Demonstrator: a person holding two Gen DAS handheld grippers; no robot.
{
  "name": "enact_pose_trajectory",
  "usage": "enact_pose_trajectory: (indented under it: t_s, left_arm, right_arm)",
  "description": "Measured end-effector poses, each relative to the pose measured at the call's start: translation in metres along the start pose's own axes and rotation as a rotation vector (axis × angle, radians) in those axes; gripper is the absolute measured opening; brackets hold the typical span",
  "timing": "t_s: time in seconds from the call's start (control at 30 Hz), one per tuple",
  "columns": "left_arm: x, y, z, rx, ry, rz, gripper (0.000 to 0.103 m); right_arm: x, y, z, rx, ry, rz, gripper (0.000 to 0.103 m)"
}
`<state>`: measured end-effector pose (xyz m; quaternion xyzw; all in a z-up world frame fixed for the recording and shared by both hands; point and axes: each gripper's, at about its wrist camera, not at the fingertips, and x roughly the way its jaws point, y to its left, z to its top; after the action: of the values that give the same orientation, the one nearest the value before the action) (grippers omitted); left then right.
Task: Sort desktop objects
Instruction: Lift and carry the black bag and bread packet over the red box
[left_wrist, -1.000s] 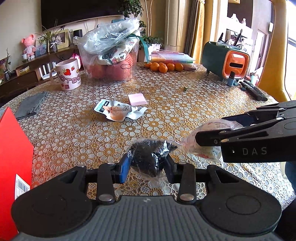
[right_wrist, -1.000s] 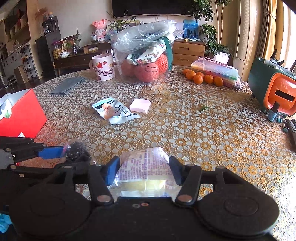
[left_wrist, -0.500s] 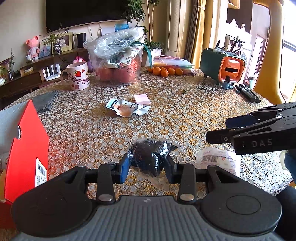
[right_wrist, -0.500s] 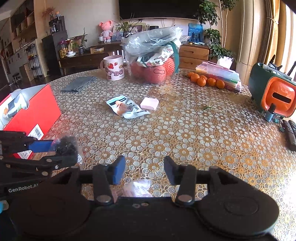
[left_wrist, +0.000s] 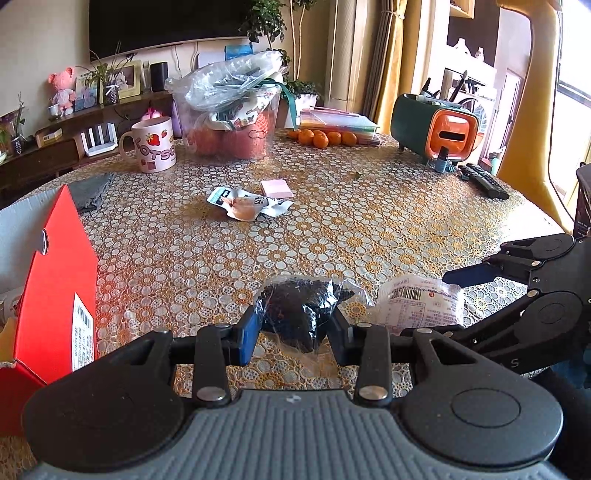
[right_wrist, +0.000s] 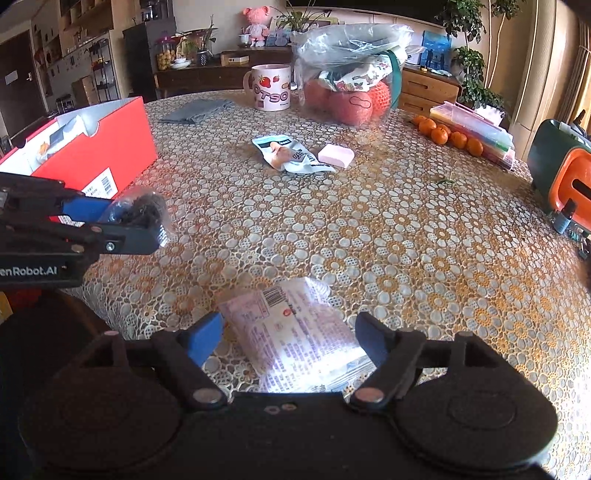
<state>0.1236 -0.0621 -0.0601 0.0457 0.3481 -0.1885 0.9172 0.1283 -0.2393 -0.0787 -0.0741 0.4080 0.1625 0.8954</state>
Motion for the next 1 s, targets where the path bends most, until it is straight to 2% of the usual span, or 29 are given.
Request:
enact_pose_trajectory:
  t_s: [0.27, 0.4, 0.53, 1.0]
  left_arm:
    - [0.000, -0.002, -0.004, -0.004, 0.012, -0.004, 0.038]
    - [-0.002, -0.002, -0.003, -0.002, 0.009, -0.006, 0.038]
    - [-0.006, -0.002, -0.002, -0.005, 0.002, -0.008, 0.038]
    - [-0.041, 0.022, 0.000, -0.015, -0.034, 0.003, 0.038]
  right_arm:
    - [0.015, -0.002, -0.005, -0.009, 0.025, -0.016, 0.074]
    - [0.016, 0.001, -0.003, -0.017, 0.026, -0.023, 0.061]
    - [0.014, 0.007, 0.001, -0.031, 0.034, -0.037, 0.055]
    - [-0.024, 0.047, 0.026, -0.060, -0.020, 0.031, 0.054]
